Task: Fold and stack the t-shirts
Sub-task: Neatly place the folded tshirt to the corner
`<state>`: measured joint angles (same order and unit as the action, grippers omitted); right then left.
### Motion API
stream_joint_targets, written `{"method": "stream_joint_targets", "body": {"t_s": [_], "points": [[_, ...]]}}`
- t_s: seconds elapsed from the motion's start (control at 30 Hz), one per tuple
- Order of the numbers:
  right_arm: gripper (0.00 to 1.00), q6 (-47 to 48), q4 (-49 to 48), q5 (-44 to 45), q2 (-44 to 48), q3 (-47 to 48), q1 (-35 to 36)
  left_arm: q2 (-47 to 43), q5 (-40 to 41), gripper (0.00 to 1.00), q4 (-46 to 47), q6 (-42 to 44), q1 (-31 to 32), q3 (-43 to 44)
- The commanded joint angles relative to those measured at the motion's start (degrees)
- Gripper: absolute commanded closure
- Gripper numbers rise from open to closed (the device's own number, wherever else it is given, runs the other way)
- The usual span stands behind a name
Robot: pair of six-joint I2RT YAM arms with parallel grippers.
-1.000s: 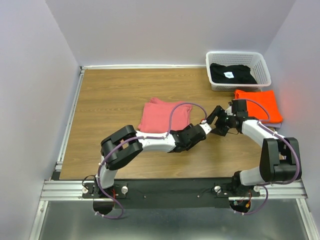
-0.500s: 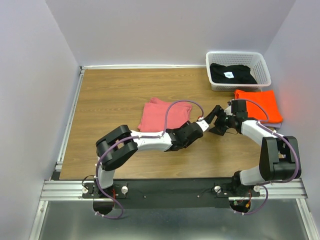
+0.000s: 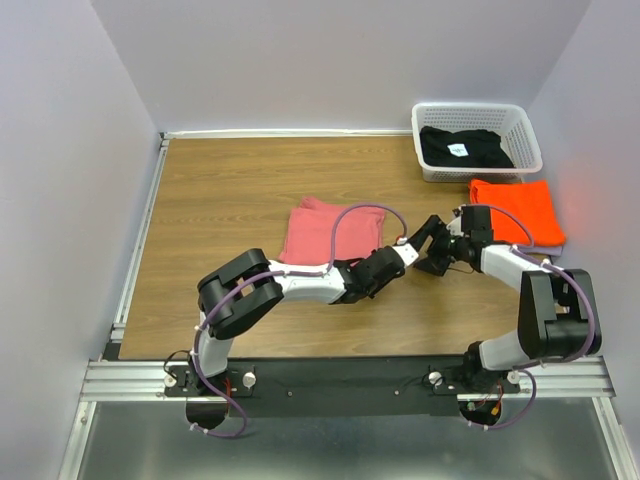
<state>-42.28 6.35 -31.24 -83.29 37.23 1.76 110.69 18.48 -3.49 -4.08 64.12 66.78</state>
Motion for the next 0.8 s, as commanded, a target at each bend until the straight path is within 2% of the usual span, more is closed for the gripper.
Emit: {"method": "stream_joint_targets", "body": {"t_s": [0.0,0.07,0.13,0.47,0.77], "points": [[0.15,-2.27,-4.23,-2.68,-1.96,-1.90,0.17,2.33,-3.54,0.70,1.03,-2.25,0.04,-1.74],[0.15,-2.89,-5.82,-3.29,-2.58,-2.34,0.35,1.72,-3.71,0.93,1.03,-2.51,0.13,-1.92],[0.15,-4.12,-7.56,-3.38,-3.46,-2.69,0.70,1.02,-3.63,0.99,1.11,-2.69,0.04,-2.01],[0.15,-10.10,-16.19,-2.68,-9.69,-2.26,5.62,-8.73,-7.84,1.00,3.04,-5.85,-0.66,-5.43],[0.17,-13.70,-19.27,-0.48,-17.17,2.23,14.23,-10.85,-10.47,1.00,3.22,-7.17,-1.45,-5.44]]}}
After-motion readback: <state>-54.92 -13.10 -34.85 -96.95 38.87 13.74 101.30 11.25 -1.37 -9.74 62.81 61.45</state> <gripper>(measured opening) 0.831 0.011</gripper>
